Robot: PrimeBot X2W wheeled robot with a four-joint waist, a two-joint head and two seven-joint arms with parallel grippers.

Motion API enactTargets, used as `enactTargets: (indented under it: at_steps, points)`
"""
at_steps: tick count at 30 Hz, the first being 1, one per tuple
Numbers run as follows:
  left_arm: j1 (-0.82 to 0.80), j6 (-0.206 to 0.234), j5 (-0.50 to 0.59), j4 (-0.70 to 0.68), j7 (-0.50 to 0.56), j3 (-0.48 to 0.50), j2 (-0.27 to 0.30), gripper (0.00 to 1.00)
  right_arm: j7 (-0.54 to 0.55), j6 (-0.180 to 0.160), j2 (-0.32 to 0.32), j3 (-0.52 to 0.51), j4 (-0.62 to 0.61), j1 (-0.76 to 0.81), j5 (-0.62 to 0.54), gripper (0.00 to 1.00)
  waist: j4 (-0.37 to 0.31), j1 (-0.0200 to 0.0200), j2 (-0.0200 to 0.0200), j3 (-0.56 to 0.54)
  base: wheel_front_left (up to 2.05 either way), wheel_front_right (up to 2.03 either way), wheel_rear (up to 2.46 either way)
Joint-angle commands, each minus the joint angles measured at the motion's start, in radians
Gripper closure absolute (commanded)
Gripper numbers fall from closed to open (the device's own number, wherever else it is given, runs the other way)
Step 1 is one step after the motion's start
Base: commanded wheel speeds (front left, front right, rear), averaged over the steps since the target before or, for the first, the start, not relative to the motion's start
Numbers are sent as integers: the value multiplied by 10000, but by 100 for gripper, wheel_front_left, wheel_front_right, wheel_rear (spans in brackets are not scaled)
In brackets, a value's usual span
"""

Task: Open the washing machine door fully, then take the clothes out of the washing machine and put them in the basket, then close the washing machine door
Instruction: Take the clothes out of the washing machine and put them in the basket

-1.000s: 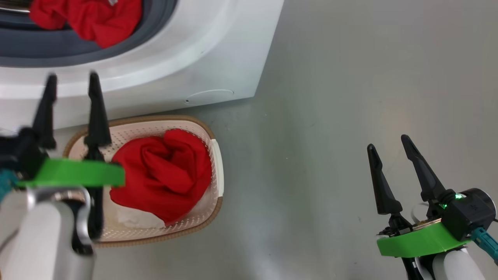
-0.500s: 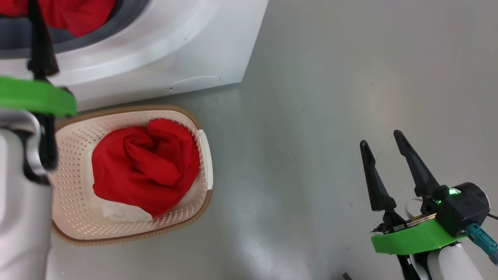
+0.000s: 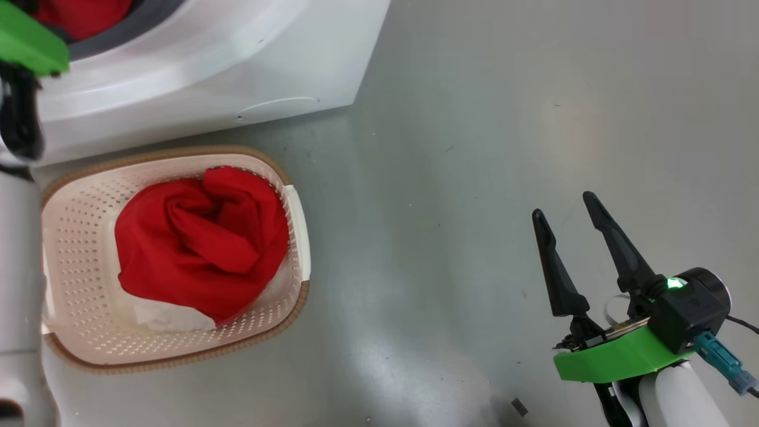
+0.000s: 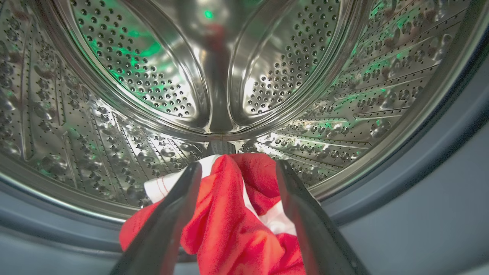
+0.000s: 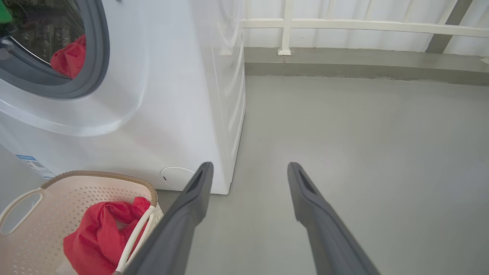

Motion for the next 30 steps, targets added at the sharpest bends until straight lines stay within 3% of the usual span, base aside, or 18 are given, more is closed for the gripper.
enactTargets:
  at_steps: [1, 8, 15, 23, 29, 30]
  points:
    - [-337, -112, -90, 103, 127, 159, 437, 0, -63, 63, -114, 275, -148, -60, -65, 0, -79, 0, 0, 24, 0, 0, 0]
    - [-1241, 6, 23, 1888, 791, -116, 522, 0, -63, 63, -114, 535, 48, -81, -28, 0, -335, 0, 0, 57, 0, 0, 0]
    - [-1815, 244, 199, 3505, 774, -246, 924, 0, -63, 63, -114, 840, 282, -55, 96, 0, -739, 0, 0, -19, 0, 0, 0]
    - [-2091, 202, 23, 4702, 1129, -261, 938, 0, -63, 63, -114, 1040, 391, -77, 174, 0, -955, 0, 0, -18, 0, 0, 0]
    - [-2229, -65, -215, 5093, 1053, -176, 937, 0, -63, 63, -114, 1093, 444, -131, 220, 0, -975, 0, 0, 22, 0, 0, 0]
    - [-2262, -126, -256, 5111, 1003, -162, 921, 4, -63, 63, -114, 1085, 452, -140, 213, 0, -963, 0, 0, 39, 0, 0, 0]
